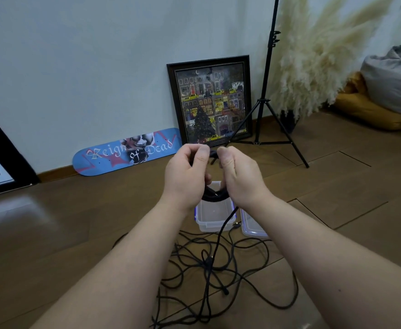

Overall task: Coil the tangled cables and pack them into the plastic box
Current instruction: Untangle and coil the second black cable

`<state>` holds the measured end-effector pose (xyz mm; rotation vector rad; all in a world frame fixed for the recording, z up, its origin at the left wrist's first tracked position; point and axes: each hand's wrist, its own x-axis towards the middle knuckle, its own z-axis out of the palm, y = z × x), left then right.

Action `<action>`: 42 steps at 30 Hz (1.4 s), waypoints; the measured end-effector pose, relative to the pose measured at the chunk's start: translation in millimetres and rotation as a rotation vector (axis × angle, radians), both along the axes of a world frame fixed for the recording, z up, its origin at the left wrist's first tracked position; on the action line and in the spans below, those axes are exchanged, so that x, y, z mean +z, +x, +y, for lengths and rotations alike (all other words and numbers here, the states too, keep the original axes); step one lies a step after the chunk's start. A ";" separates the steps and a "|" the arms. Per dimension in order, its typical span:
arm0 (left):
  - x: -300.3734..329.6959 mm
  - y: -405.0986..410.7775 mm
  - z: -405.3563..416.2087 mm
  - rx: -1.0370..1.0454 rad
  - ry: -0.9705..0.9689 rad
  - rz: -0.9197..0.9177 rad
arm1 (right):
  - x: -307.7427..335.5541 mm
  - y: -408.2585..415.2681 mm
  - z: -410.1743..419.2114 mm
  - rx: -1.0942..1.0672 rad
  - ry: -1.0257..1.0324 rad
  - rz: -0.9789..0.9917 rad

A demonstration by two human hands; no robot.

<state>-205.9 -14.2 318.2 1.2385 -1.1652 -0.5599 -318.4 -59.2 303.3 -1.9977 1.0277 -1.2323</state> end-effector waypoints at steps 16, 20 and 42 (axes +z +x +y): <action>-0.5 -5.4 3.7 0.193 -0.192 0.052 | -1.6 17.4 10.7 0.092 0.488 -0.400; -2.9 -9.7 5.3 0.183 -0.196 0.008 | 1.4 16.1 8.1 -0.007 0.309 -0.308; 12.6 25.0 9.9 -0.029 0.036 0.175 | 6.6 9.7 -2.5 -0.014 0.300 -0.188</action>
